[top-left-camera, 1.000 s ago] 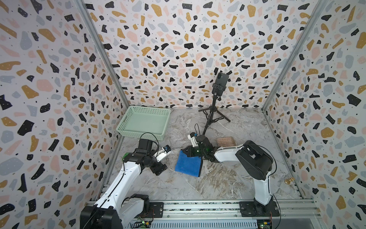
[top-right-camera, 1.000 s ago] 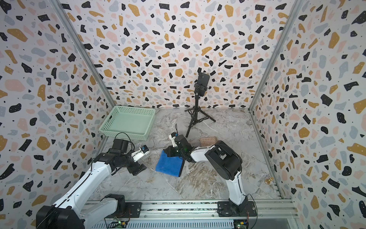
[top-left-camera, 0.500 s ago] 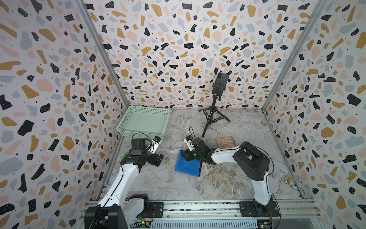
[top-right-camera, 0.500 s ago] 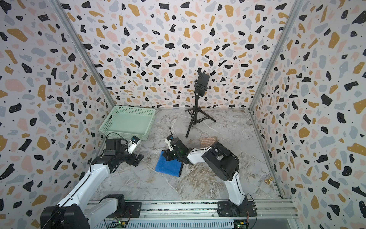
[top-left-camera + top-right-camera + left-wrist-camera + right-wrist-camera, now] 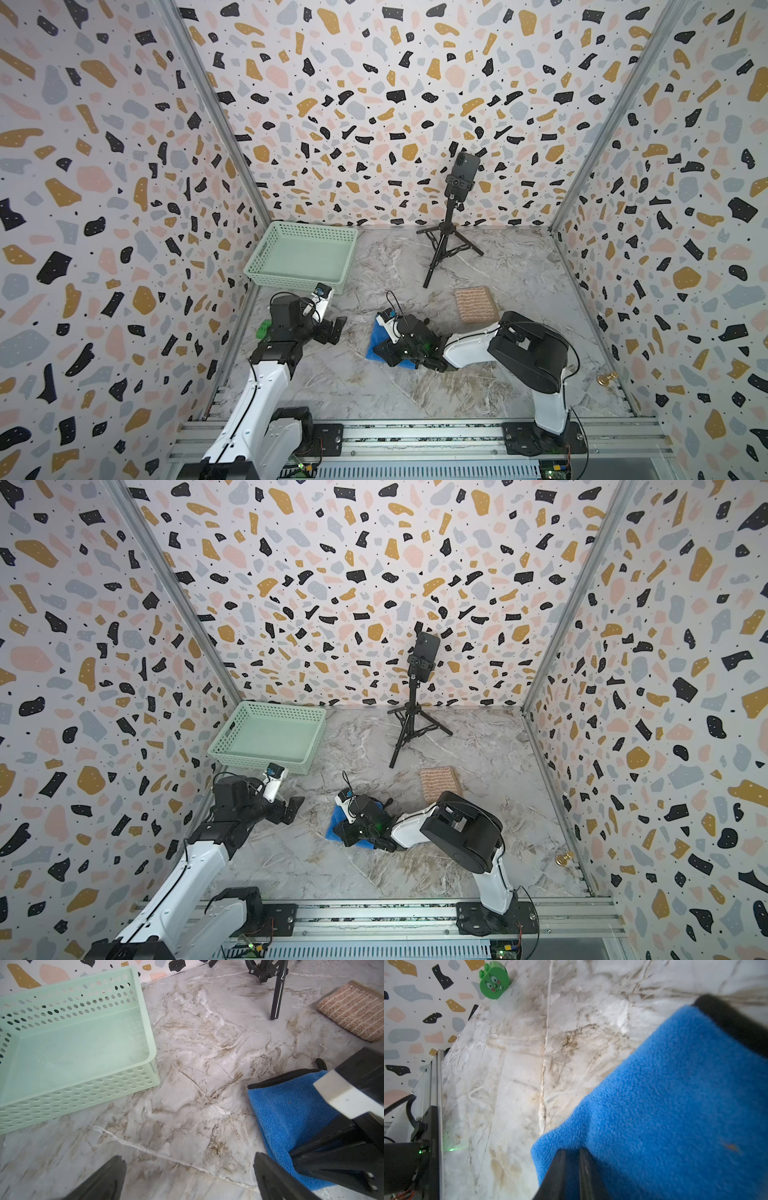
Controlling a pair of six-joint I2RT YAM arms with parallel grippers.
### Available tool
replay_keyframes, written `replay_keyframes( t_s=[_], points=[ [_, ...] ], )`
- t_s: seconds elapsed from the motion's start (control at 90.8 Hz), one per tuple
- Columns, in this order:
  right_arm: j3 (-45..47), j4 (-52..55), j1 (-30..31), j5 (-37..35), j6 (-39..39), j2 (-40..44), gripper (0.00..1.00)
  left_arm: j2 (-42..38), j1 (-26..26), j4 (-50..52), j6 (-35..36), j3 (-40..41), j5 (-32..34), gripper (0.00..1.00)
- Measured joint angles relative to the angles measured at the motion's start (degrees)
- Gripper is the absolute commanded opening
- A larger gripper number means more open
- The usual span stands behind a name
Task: Fold the square dishcloth
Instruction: Smooth out the cleaning item at the center of the board, then reset both arms
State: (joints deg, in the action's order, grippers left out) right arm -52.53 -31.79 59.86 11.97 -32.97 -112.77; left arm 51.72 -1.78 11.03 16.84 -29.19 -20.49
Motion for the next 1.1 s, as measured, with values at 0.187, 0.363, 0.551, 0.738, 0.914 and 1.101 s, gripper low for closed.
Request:
replay_keyframes(
  t_s=[0.187,0.363,0.551,0.738,0.914,1.101],
  points=[
    [-0.26,5.44,0.17,-0.46,1.20,3.61,0.70,1.36,-0.04,-0.68,-0.07,0.00,0.22,1.00],
    [-3.69,21.03,0.39,-5.42,7.48,17.81,1.00,1.79,-0.04,-1.03,-1.22,-0.22,-0.02,1.00],
    [-5.75,32.92,-5.27,-17.92,14.86,37.44,1.00,3.82,-0.04,-10.67,-5.55,0.39,2.19,1.00],
    [7.04,34.23,-26.58,-33.83,18.10,52.61,1.00,13.88,-0.04,-24.48,-9.46,2.51,5.09,1.00],
    [30.49,17.35,-32.22,-50.18,28.20,57.77,1.00,20.44,-0.04,-41.00,-11.85,11.04,6.21,1.00],
    [42.36,-2.99,-39.21,-55.54,32.50,49.16,1.00,25.70,-0.04,-53.77,-12.15,15.37,6.25,1.00]
  ],
)
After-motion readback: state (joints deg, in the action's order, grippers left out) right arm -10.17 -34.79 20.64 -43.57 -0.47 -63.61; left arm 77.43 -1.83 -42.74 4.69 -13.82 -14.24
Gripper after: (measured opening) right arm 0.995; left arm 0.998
